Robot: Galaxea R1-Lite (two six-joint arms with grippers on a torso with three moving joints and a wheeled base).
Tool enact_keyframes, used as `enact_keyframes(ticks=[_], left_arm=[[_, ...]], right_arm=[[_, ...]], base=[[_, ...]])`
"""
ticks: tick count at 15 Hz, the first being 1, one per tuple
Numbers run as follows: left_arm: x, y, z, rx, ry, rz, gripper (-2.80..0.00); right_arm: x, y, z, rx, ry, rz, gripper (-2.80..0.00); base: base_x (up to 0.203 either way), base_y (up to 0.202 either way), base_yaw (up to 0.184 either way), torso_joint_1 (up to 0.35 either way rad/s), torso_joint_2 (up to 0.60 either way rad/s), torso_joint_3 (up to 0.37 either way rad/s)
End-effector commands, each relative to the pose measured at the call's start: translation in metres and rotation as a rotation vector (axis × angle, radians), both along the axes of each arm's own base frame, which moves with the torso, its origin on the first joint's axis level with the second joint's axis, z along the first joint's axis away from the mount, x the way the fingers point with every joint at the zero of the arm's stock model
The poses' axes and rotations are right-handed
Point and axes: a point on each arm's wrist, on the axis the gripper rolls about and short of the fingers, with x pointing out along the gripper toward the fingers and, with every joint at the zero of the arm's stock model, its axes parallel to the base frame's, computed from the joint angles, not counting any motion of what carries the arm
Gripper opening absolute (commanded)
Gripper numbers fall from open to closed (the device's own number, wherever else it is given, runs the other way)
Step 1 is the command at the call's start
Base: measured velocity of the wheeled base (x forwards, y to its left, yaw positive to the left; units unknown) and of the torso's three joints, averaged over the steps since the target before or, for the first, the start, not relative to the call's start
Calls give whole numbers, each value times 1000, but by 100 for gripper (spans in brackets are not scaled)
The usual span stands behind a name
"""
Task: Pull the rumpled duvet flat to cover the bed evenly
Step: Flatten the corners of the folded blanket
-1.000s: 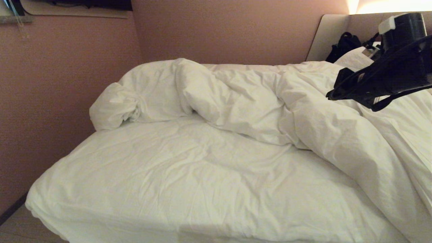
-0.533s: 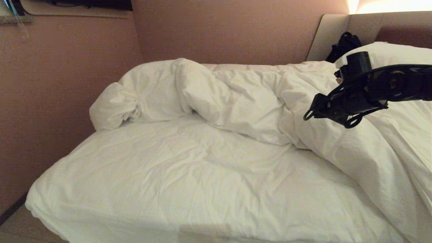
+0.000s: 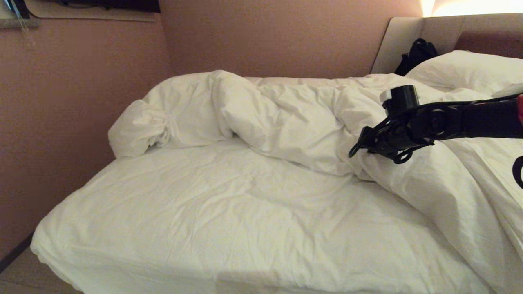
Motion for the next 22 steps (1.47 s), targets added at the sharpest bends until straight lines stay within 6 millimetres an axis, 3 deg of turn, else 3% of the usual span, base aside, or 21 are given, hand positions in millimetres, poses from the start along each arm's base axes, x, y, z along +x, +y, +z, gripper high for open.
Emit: enact_keyframes(ticks=[1, 6, 13, 20, 21, 22], left_arm=[[0, 0, 0, 1, 2, 2, -280], [0, 0, 0, -1, 0, 2, -280], [0, 0, 0, -1, 0, 2, -280], [0, 0, 0, -1, 0, 2, -280], [0, 0, 0, 0, 0, 2, -280], [0, 0, 0, 1, 2, 2, -280]], right_arm=[[3, 1, -6, 1, 13, 1, 0], [3, 11, -8, -6, 16, 13, 0], [54, 27, -83, -79, 97, -63, 0], [69, 26, -115, -87, 93, -75, 0], [69, 26, -114, -87, 93, -76, -280], [68, 25, -113, -86, 91, -75, -280]], base=[[0, 0, 0, 0, 0, 0], [0, 0, 0, 0, 0, 0], [0, 0, 0, 0, 0, 0], [0, 0, 0, 0, 0, 0], [0, 0, 0, 0, 0, 0], [0, 0, 0, 0, 0, 0]])
